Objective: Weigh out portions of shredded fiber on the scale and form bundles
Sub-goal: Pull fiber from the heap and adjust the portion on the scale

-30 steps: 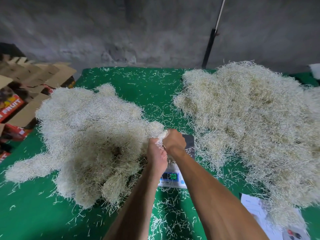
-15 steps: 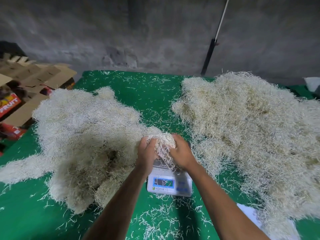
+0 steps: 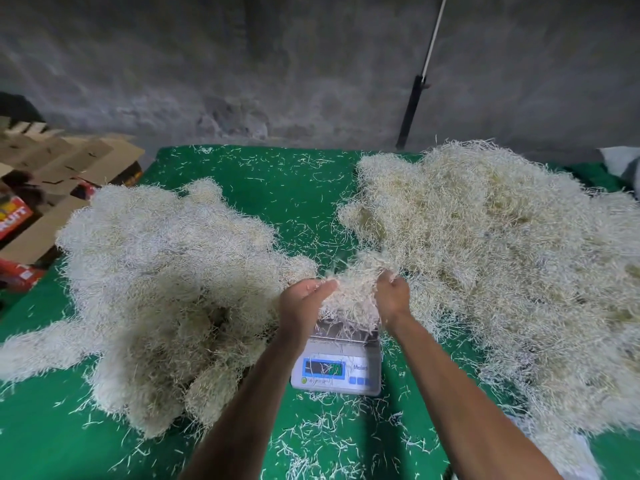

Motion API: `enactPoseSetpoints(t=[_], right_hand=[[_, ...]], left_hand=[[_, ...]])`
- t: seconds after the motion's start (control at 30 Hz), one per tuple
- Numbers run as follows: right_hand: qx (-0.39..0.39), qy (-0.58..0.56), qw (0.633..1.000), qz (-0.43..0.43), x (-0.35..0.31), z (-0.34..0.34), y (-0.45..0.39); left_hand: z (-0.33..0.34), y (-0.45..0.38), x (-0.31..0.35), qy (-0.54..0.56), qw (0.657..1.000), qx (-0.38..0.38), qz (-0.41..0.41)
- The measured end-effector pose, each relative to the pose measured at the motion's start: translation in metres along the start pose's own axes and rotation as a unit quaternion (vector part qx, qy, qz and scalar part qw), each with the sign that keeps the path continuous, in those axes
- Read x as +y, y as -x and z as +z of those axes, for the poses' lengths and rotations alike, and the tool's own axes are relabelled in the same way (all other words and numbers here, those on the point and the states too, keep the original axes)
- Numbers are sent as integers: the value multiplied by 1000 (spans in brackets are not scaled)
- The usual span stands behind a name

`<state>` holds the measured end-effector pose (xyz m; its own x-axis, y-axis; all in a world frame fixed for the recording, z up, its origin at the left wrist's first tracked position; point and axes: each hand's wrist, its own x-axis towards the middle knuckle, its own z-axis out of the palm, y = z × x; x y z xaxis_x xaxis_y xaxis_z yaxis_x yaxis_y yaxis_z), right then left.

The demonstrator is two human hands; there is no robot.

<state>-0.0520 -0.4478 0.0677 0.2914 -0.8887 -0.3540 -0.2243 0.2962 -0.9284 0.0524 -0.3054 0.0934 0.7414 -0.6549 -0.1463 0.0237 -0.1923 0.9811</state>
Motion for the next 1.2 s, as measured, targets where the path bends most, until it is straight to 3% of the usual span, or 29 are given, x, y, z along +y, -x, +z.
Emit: enactPoseSetpoints(t=[0.13,0.23,0.33,0.4,0.5,0.57,0.7,0.87,0.97,1.03,1.1,1.17,1.2], right_hand=[[21,12,1000,-18,-11,-10,-1],[-86,30,994,-54,-10,-9,8],[-201,116,972,-46,-9,-2,26],[-226,130,965,-23,-10,1,36],[-237,148,960,3,-9,1,37],[-196,117,974,0,-3,2,31],[-37,67,997,2,-4,2,13],[34,114,993,13,-7,-19,-10],[68,136,988,-3,-7,-18,-22],[72,147,987,8,-4,-19,-20],[73,147,986,18,1,-22,-18],[69,137,988,30,8,-24,-16],[59,119,991,35,11,-23,-14]], left_hand=[[-7,-4,0,63,996,35,-59],[-3,-3,9,192,971,50,-137],[0,-8,14,111,985,78,-103],[-2,-10,21,87,989,79,-95],[-7,-11,23,32,997,22,-66],[-10,-8,25,39,996,-18,-78],[-11,4,22,30,998,-34,-51],[-32,9,22,115,989,-87,-19],[-50,8,13,108,992,-56,-41],[-64,4,9,166,984,-57,6],[-72,-4,14,291,956,29,-31],[-84,-15,13,322,938,92,-89],[-85,-18,11,292,947,93,-97]])
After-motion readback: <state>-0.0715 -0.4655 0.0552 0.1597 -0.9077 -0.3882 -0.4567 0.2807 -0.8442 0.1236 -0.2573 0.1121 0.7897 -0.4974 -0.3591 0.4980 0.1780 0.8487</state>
